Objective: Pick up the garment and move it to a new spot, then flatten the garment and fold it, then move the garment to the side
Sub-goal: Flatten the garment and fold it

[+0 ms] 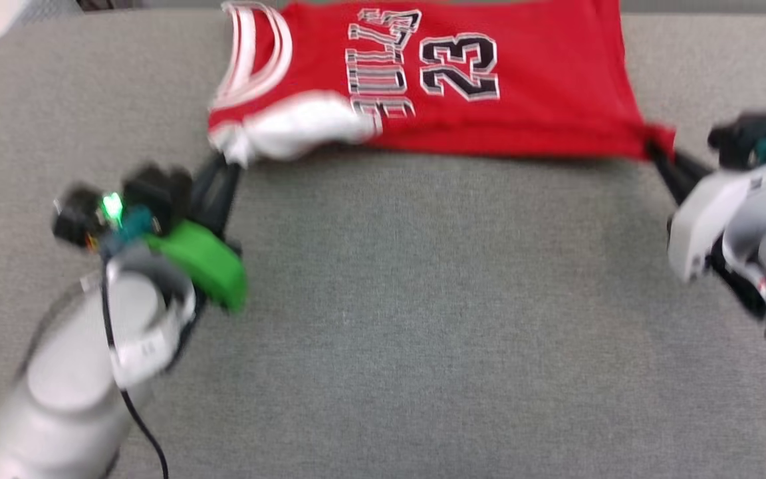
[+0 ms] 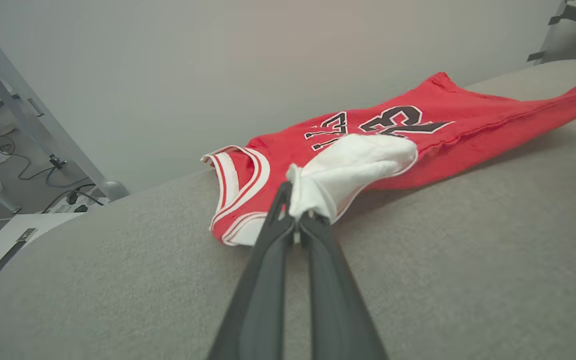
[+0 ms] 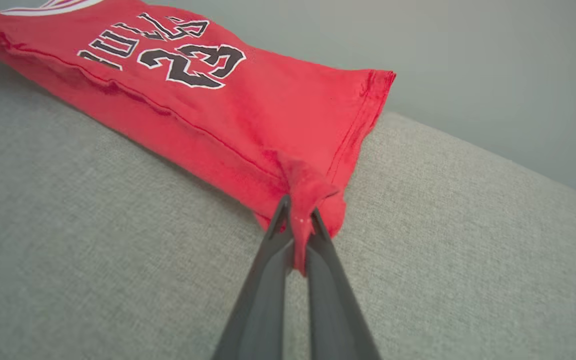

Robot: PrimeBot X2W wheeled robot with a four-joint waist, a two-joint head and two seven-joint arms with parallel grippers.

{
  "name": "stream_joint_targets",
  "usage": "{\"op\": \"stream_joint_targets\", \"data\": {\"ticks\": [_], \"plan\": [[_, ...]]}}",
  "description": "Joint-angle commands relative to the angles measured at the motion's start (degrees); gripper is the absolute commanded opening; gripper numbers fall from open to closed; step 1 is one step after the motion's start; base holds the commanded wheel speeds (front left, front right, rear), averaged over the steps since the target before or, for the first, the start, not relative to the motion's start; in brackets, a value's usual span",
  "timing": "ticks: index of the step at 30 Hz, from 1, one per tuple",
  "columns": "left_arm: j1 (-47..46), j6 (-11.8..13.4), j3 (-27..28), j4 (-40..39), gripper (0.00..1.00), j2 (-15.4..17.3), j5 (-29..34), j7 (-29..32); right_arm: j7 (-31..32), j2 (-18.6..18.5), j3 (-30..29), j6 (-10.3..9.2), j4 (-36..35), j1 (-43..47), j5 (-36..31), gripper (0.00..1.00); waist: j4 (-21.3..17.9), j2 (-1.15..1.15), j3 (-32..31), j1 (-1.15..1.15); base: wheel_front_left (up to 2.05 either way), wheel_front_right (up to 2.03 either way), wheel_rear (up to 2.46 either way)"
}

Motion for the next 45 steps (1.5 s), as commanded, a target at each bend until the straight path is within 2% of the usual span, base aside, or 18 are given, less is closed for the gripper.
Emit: {"op": "stream_joint_targets", "data": {"ticks": [1, 9, 17, 20, 22, 26, 31, 34, 41, 45], "plan": [[3.6, 0.9, -0.5, -1.3, 0.0, 0.5, -1.2, 0.1, 0.0, -0.8, 0.6, -0.03, -1.0, 3.1, 1.0, 0.0, 1.0, 0.37, -6.1, 0.0, 0.0, 0.0, 0.0], [20.8, 4.9, -2.3, -6.6, 0.0, 3.2, -5.7, 0.9, 0.8, -5.1, 1.3, -0.03, -8.1, 17.6, 3.8, 0.0, 1.2, 0.37, -12.0, 0.0, 0.0, 0.0, 0.0], [33.7, 8.5, -3.3, -12.4, 0.0, 6.5, -9.9, 2.7, 3.9, -8.9, -4.0, -0.03, -17.1, 32.5, 7.2, 0.0, 1.1, 0.37, -15.6, 0.0, 0.0, 0.0, 0.0], [38.0, 10.6, -3.3, -15.1, 0.0, 7.1, -11.7, 3.2, 5.6, -9.8, -6.1, -0.03, -20.7, 38.5, 7.3, 0.0, 0.8, 0.37, -16.7, 0.0, 0.0, 0.0, 0.0], [40.2, 11.6, -3.8, -16.7, 0.0, 7.7, -12.2, 3.9, 6.2, -9.9, -8.5, -0.03, -22.5, 42.3, 7.4, 0.0, 0.9, 0.37, -17.3, 0.0, 0.0, 0.0, 0.0], [42.6, 12.1, -5.6, -18.6, 0.0, 9.2, -12.3, 6.4, 8.8, -9.6, -12.7, -0.03, -26.9, 49.6, 7.3, 0.0, 1.3, 0.37, -17.8, 0.0, 0.0, 0.0, 0.0], [41.7, 12.3, -5.9, -19.7, 0.0, 9.7, -11.6, 7.2, 12.7, -8.3, -17.4, -0.03, -31.5, 54.6, 6.0, 0.0, 1.6, 0.37, -17.6, 0.0, 0.0, 0.0, 0.0], [38.9, 11.5, -5.9, -19.3, 0.0, 10.1, -10.2, 7.9, 14.8, -7.0, -20.3, -0.03, -33.7, 55.1, 5.2, 0.0, 1.8, 0.37, -17.0, 0.0, 0.0, 0.0, 0.0], [28.7, 7.6, -4.9, -17.3, 0.0, 9.7, -7.7, 9.3, 18.4, -4.6, -25.2, -0.03, -36.4, 52.4, 4.9, 0.0, 1.6, 0.37, -14.2, 0.0, 0.0, 0.0, 0.0], [21.2, 4.2, -4.2, -13.7, 0.0, 8.5, -6.4, 9.6, 20.0, -3.7, -26.8, -0.03, -36.9, 48.9, 4.9, 0.0, 0.9, 0.37, -11.3, 0.0, 0.0, 0.0, 0.0]]}}
